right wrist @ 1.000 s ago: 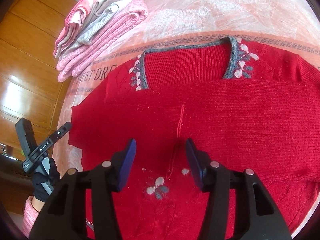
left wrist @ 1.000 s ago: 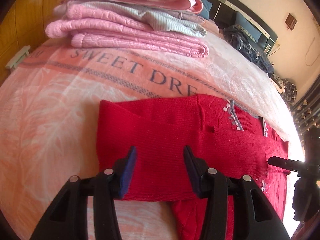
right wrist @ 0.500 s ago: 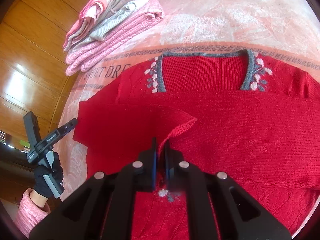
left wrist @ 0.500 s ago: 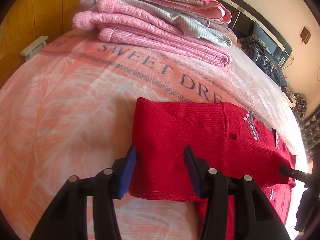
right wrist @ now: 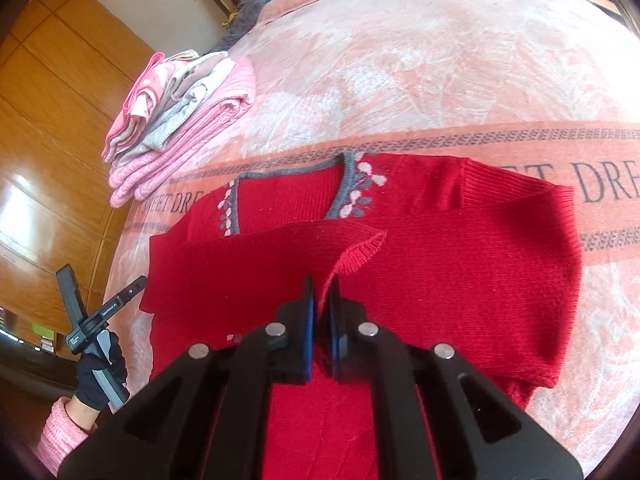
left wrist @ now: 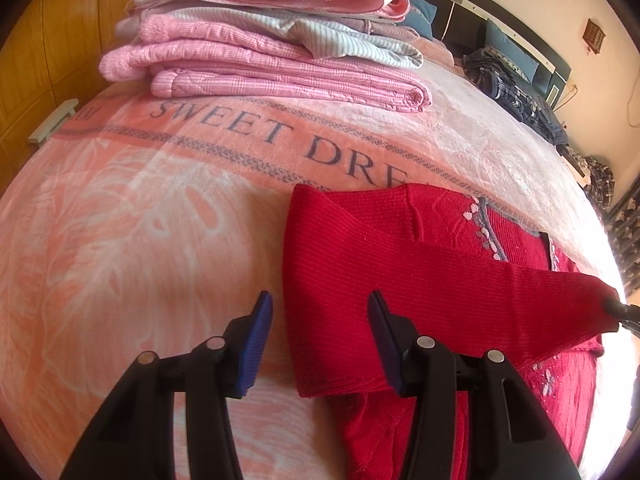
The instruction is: Fold small clothes
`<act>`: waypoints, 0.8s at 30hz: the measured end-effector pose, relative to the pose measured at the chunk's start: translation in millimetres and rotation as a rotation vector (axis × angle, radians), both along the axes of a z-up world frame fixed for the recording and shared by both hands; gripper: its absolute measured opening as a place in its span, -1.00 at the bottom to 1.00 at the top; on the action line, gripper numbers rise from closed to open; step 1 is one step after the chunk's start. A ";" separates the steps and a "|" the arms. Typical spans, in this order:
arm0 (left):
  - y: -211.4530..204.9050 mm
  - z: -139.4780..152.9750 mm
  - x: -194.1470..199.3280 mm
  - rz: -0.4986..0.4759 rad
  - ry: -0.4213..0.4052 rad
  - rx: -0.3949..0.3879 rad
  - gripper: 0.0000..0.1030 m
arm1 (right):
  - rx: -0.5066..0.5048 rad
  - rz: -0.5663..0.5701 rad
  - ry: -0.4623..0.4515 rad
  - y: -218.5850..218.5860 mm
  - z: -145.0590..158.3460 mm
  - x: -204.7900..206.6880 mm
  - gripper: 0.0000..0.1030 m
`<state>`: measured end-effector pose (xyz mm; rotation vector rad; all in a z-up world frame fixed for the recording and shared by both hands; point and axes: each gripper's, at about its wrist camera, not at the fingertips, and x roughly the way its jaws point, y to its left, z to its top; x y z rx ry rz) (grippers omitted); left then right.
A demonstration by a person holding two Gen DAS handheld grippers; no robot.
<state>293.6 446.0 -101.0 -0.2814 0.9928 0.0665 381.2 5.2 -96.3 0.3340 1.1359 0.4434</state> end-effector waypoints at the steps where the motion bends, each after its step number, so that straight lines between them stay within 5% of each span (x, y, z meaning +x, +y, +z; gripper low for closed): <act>1: -3.5 -1.7 1.5 -0.001 0.005 0.009 -0.03 | -0.008 -0.010 -0.004 -5.6 -0.1 -0.4 -0.91; 10: -27.5 -26.7 10.0 -0.022 0.085 0.111 0.05 | -0.104 -0.070 0.060 -37.3 -33.9 3.5 -0.85; 13: -29.5 -23.3 10.1 -0.025 0.081 0.127 0.05 | -0.162 -0.085 0.068 -39.2 -40.7 -0.1 -0.65; 19: -41.1 18.8 2.6 -0.057 -0.068 0.090 0.05 | -0.056 -0.069 -0.035 -39.7 -2.4 -2.1 -0.65; 24: -74.1 25.0 5.4 -0.171 -0.082 0.047 0.10 | -0.051 -0.028 0.020 -17.5 -17.2 1.2 -0.55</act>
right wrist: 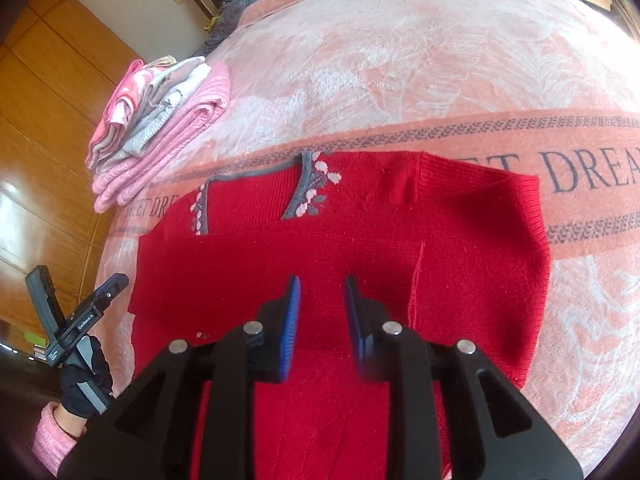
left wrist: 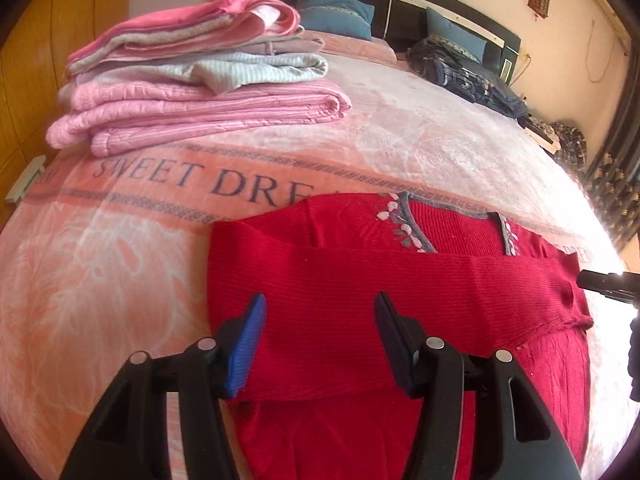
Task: Fold small clothes
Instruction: 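Move both tools to the ribbed hem and grasp it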
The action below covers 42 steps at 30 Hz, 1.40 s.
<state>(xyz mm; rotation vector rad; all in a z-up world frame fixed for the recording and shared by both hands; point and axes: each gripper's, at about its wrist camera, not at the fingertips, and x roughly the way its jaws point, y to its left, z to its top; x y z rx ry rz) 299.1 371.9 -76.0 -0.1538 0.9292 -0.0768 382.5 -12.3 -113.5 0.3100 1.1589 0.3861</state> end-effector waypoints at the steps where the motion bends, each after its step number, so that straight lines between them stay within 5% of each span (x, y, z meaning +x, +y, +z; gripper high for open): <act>1: -4.0 -4.8 1.0 -0.008 0.015 -0.002 0.10 | -0.023 0.002 0.010 2.2 -6.2 0.5 -0.55; 7: 5.3 -49.6 7.1 0.016 0.131 -0.012 0.10 | -0.094 -0.013 0.036 -0.5 -39.5 -1.4 -0.56; 11: 5.8 -43.9 4.6 0.012 0.118 -0.013 0.10 | -0.091 -0.017 0.026 0.0 -31.4 -4.1 -0.51; 15: 15.9 -27.4 -10.2 0.021 0.149 -0.068 0.10 | 0.014 -0.020 0.017 -6.8 -6.0 -22.3 -0.48; 18: 23.9 -17.5 -39.2 0.017 0.185 0.008 0.10 | -0.015 0.037 0.013 -4.2 11.6 -55.2 -0.41; 25: 38.0 -14.4 -131.9 -0.038 0.345 0.035 0.11 | -0.006 0.098 0.103 -13.6 24.5 -162.3 -0.38; 30: 33.1 -10.5 -196.6 -0.073 0.464 -0.032 0.11 | -0.005 0.112 0.148 -27.2 36.9 -238.9 -0.24; 36: 23.5 -10.0 -253.3 -0.101 0.488 -0.045 0.11 | -0.042 0.124 0.159 -44.5 41.5 -314.6 -0.14; 42: 29.8 -26.6 -282.1 -0.046 0.537 -0.118 0.11 | -0.066 0.112 0.271 -53.3 10.2 -350.6 -0.11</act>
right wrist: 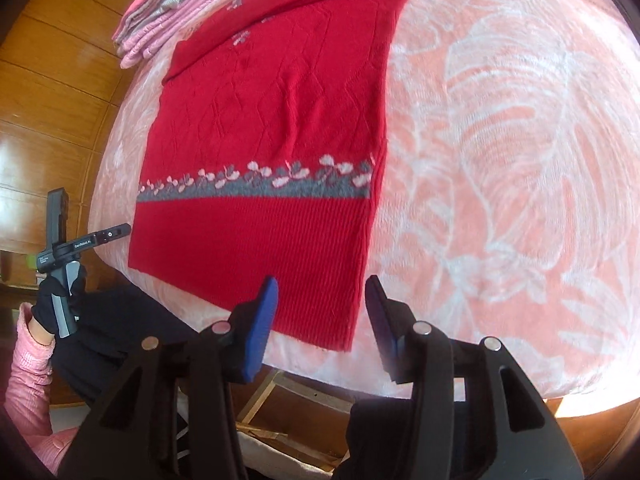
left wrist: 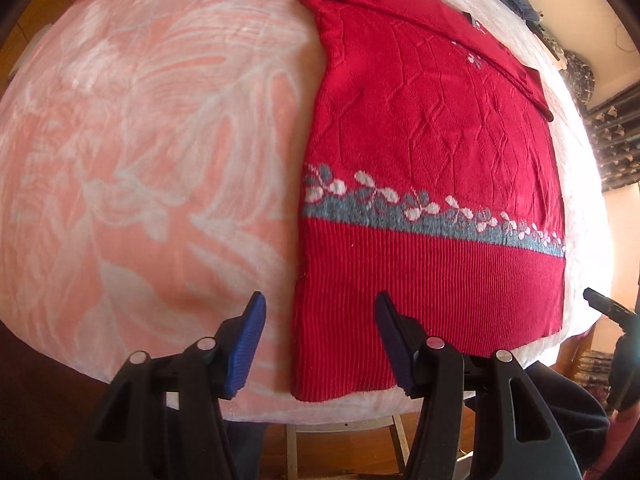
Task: Fold small clothes
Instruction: 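Move both tools to the ribbed hem and grasp it, then lift the hem with both tools, fold it toward the collar, release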
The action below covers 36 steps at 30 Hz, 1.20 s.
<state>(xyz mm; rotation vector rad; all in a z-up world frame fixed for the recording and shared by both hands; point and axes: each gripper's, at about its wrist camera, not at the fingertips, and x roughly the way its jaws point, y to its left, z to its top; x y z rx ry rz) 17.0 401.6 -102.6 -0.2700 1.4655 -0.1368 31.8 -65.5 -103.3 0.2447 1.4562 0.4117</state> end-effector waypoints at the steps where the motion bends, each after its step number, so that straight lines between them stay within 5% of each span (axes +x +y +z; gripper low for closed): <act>1: -2.4 -4.1 -1.9 -0.010 0.010 0.002 0.10 | -0.016 0.004 0.006 0.8 -4.2 -2.7 -0.11; 15: -5.8 -17.0 -2.5 -0.019 0.030 -0.058 0.10 | -0.045 0.003 0.115 8.1 -45.7 -9.0 -0.12; 17: -8.2 -17.7 -3.1 -0.032 0.031 -0.068 0.09 | -0.039 0.019 0.110 12.0 -45.3 -8.7 -0.24; 19: -8.9 -19.0 -3.2 -0.035 0.037 -0.082 -0.07 | -0.030 0.039 0.109 19.6 -45.9 -8.6 -0.47; 21: -8.3 -20.6 -3.1 -0.027 0.046 -0.104 -0.43 | -0.028 0.055 0.108 23.2 -47.0 -9.8 -0.76; 24: -3.1 -24.3 -4.1 0.001 0.070 -0.171 -0.82 | -0.017 0.058 0.101 25.1 -45.7 -9.2 -0.87; 36: 4.3 10.1 0.5 0.043 -0.003 -0.366 -0.86 | 0.179 -0.017 0.001 5.9 5.0 4.0 -0.89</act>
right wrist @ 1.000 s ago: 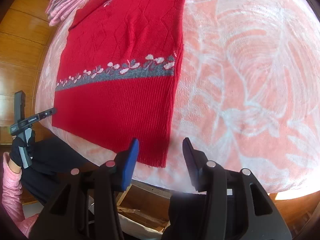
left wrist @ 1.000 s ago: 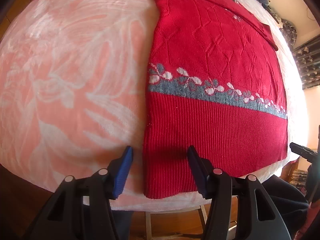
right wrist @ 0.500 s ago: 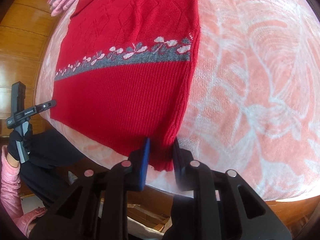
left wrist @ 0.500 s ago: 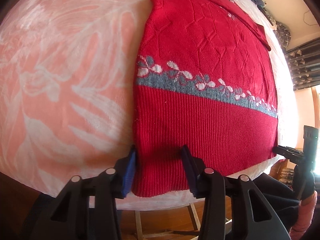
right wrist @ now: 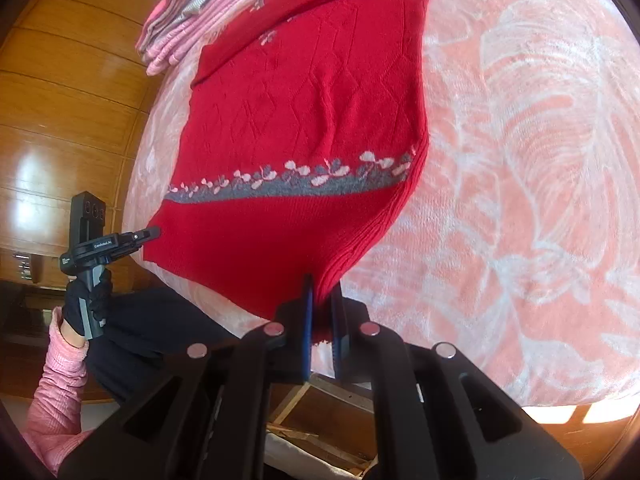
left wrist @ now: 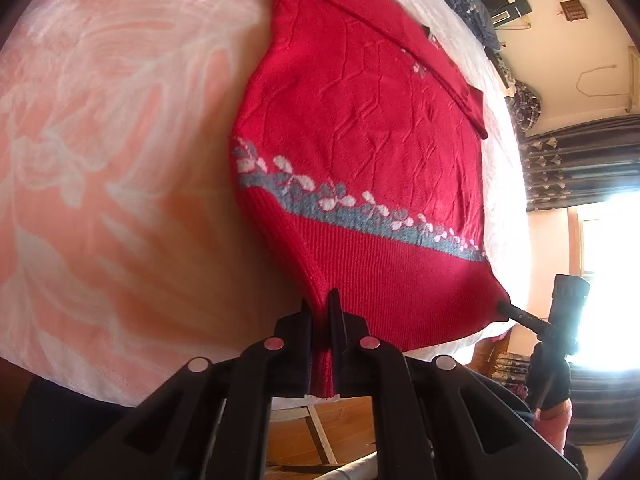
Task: Fold small clothes
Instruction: 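Lift the hem with both tools, fold it toward the collar, release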
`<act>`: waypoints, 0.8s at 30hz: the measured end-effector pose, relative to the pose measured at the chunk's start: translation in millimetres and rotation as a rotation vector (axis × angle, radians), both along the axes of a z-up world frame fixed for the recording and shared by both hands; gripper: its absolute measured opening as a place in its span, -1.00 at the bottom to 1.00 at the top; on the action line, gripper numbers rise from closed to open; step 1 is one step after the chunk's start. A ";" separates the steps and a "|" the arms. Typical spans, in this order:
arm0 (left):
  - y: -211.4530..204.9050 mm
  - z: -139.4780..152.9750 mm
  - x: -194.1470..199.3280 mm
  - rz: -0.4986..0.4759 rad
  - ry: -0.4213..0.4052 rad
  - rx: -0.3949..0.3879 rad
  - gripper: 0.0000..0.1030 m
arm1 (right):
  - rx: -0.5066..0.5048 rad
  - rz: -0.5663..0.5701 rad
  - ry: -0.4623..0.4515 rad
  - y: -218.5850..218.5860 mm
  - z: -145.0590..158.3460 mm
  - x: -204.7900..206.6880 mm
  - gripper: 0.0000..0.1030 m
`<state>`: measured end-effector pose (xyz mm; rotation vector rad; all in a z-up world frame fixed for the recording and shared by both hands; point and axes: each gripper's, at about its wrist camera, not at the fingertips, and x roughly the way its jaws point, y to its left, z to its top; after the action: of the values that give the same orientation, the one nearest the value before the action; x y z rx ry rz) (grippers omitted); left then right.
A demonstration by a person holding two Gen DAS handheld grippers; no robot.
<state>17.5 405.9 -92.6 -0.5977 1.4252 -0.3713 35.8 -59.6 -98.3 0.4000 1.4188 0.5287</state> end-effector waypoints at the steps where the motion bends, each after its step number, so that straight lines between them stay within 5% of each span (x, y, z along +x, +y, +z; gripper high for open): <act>1: -0.9 4.4 2.8 0.005 -0.014 -0.013 -0.86 | 0.015 -0.011 -0.009 -1.7 5.0 2.5 -0.89; 14: 7.3 41.0 84.9 0.121 -0.128 -0.030 -0.86 | 0.052 -0.193 -0.045 -13.0 39.4 89.3 -0.89; 24: 11.8 12.0 179.4 0.228 -0.125 -0.004 -0.86 | 0.004 -0.270 -0.029 -9.8 12.4 202.0 -0.89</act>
<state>197.0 417.7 -80.6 -0.7202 1.2228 -0.2263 237.8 -69.5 -85.9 0.5754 1.3106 0.3163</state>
